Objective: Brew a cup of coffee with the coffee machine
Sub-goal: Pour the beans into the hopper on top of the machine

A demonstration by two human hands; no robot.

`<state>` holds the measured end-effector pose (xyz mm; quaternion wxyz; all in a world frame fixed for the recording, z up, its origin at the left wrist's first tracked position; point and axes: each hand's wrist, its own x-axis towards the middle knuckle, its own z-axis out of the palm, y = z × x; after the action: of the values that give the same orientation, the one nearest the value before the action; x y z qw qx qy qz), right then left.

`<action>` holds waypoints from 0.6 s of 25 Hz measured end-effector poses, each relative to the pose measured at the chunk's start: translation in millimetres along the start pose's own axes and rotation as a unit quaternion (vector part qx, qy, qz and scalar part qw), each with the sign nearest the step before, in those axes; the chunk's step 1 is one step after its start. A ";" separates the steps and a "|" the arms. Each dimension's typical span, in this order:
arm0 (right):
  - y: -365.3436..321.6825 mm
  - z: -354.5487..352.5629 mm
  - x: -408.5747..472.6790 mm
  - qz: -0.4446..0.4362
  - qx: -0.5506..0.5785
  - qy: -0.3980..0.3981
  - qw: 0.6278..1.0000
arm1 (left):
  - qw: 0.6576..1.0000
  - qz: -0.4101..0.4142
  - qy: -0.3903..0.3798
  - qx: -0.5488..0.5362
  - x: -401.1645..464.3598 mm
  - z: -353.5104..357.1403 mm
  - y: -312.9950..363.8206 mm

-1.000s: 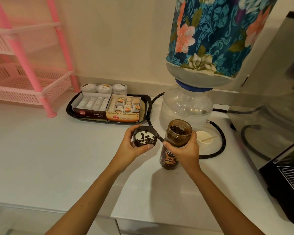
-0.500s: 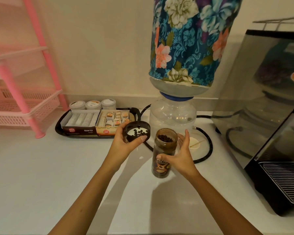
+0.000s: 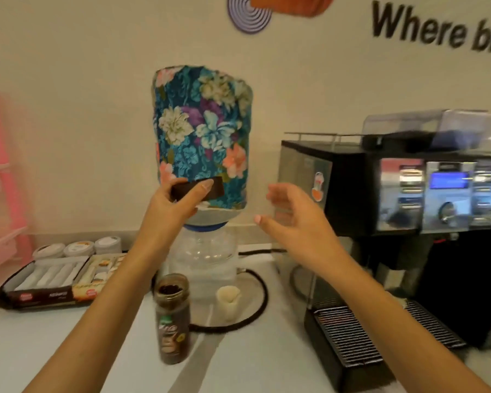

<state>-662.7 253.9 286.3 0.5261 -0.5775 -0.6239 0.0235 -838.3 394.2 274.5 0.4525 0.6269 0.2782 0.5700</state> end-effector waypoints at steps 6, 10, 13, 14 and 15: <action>-40.6 -151.2 -3.5 -0.051 -0.053 -0.001 0.997 | 0.998 0.049 -0.045 -0.003 0.6 118.3 82.8; -30.1 -243.1 13.6 -0.054 -0.123 0.060 0.989 | 0.995 0.068 -0.069 -0.005 9.5 181.2 116.2; -2.7 -301.6 36.0 -0.024 -0.137 0.088 0.986 | 0.994 0.062 -0.085 0.010 21.3 223.2 131.3; 8.1 -314.2 44.2 -0.010 -0.141 0.085 0.986 | 0.994 0.063 -0.090 0.005 25.8 232.2 134.2; 19.6 -326.1 52.8 0.000 -0.149 0.082 0.985 | 0.993 0.066 -0.098 0.004 30.8 242.4 135.7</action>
<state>-414.5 111.2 452.3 0.4838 -0.6496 -0.5747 -0.1172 -620.7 301.1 423.1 0.4367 0.6986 0.1928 0.5330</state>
